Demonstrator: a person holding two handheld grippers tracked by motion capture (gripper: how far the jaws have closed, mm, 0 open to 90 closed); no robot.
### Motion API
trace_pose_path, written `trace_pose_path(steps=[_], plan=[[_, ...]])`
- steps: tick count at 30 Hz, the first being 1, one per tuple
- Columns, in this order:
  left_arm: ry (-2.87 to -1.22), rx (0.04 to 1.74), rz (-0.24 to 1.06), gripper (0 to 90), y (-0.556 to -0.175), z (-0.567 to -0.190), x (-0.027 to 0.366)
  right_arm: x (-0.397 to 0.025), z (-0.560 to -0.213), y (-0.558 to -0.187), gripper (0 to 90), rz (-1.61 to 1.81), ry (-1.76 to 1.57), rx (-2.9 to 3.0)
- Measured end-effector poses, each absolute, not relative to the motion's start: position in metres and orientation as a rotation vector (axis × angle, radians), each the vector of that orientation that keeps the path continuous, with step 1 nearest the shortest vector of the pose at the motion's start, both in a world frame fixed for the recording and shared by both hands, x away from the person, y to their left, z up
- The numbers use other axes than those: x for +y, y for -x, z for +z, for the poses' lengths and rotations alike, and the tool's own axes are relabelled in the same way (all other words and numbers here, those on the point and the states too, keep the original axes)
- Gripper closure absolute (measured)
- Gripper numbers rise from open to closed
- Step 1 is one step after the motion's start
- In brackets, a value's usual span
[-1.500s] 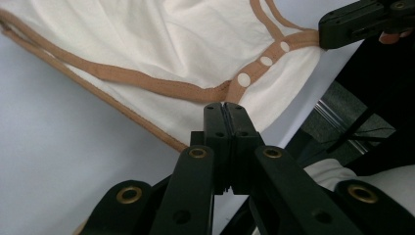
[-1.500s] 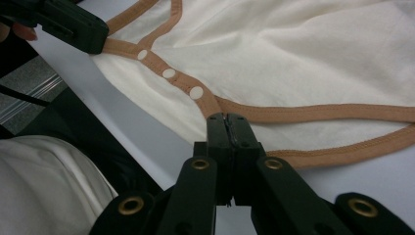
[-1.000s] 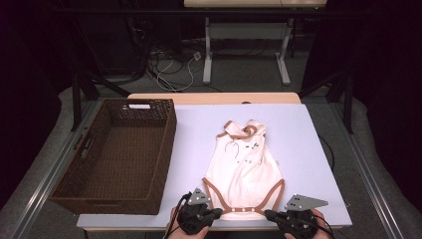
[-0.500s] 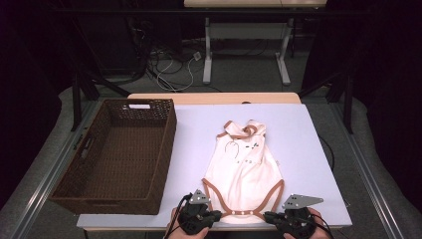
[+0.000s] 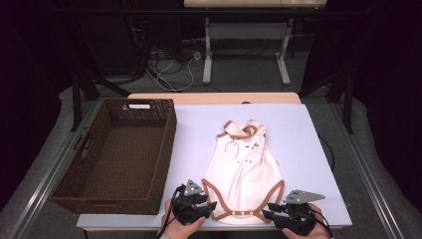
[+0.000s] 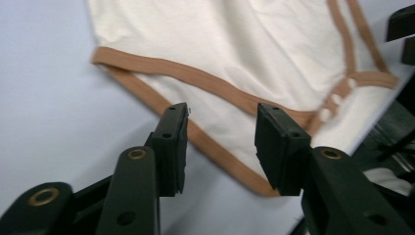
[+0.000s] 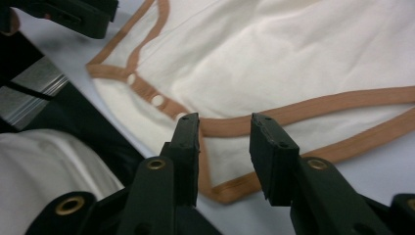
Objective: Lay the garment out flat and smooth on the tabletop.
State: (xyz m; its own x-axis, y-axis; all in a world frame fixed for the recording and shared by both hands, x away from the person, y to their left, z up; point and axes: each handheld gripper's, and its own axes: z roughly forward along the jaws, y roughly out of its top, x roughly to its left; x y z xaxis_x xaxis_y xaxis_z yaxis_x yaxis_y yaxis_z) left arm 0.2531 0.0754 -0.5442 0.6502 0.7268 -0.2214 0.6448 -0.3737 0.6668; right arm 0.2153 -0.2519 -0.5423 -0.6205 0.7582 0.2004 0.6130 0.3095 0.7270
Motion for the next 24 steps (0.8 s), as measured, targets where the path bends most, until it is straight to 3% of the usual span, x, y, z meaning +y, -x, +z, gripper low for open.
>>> trace_pose_path(steps=[10, 21, 24], plan=[[-2.079, 1.153, 0.199, 44.3, -0.276, -0.547, 0.076, -0.266, -0.539, -0.233, 57.3, 1.148, -1.321, 2.264], [-2.069, 1.205, 0.276, 41.3, -0.31, -0.551, 0.078, -0.285, -0.543, -0.271, 51.9, 1.086, -1.438, 2.143], [-2.046, 1.233, 0.244, 41.2, -0.316, -0.553, 0.079, -0.288, -0.546, -0.279, 51.6, 1.068, -1.447, 2.14]])
